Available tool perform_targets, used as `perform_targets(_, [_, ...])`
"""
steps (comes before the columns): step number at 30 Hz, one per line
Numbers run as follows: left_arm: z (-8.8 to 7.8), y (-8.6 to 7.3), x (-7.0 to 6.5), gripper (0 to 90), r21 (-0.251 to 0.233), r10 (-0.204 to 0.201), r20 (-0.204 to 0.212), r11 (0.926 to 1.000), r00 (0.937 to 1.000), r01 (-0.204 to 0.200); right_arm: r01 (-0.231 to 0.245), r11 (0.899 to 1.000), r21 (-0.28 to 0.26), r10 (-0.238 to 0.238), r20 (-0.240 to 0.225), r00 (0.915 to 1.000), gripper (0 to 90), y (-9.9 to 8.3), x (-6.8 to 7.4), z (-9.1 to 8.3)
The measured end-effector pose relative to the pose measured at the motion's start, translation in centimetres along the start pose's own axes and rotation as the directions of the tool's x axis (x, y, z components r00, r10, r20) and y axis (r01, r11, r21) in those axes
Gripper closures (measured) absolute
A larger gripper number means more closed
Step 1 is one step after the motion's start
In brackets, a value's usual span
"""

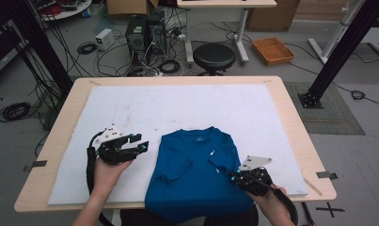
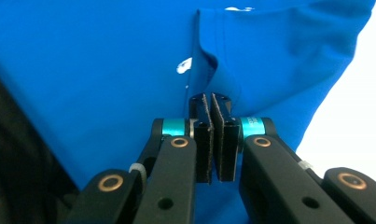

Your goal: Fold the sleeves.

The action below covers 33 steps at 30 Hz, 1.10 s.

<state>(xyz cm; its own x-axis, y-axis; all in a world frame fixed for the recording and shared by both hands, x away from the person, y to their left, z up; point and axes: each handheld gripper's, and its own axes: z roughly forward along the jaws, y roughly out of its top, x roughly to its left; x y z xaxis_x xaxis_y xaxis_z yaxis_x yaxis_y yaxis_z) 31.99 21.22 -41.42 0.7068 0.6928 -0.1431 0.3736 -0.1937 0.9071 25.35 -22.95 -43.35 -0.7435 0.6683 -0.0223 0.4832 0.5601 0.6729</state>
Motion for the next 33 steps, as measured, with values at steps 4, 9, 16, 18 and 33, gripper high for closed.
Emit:
perform_targets(4, [0.0, 0.0, 0.0, 51.3, -0.001, 0.004, 0.002, 1.0, 1.0, -0.004, 0.02, 1.0, 0.012, -0.02, -0.015, 0.9997, 87.5, 0.0, 0.2, 0.0])
perform_targets(9, [-0.1, 0.1, 0.0, 48.7, -0.012, 0.006, 0.003, 0.9999, 1.0, -0.006, -0.015, 0.998, -0.057, 0.014, -0.009, 0.9999, 71.3, 0.1, -0.6, -1.2])
perform_targets(16, [0.1, 0.9, -0.3, 45.4, -0.024, 0.03, 0.015, 0.9993, 0.9994, -0.029, -0.102, 0.969, -0.227, 0.11, 0.023, 0.9937, 51.0, 1.6, -3.7, -3.5])
perform_targets(18, [0.2, 1.1, -0.3, 44.3, -0.03, 0.031, 0.014, 0.9991, 0.9994, -0.031, -0.139, 0.952, -0.274, 0.149, 0.014, 0.9888, 47.0, 2.1, -4.9, -4.0])
perform_targets(33, [0.5, 1.4, -0.5, 41.4, -0.025, 0.043, -0.001, 0.9988, 0.9991, -0.043, -0.21, 0.89, -0.405, 0.25, 0.048, 0.9671, 38.8, 3.0, -9.8, -3.6])
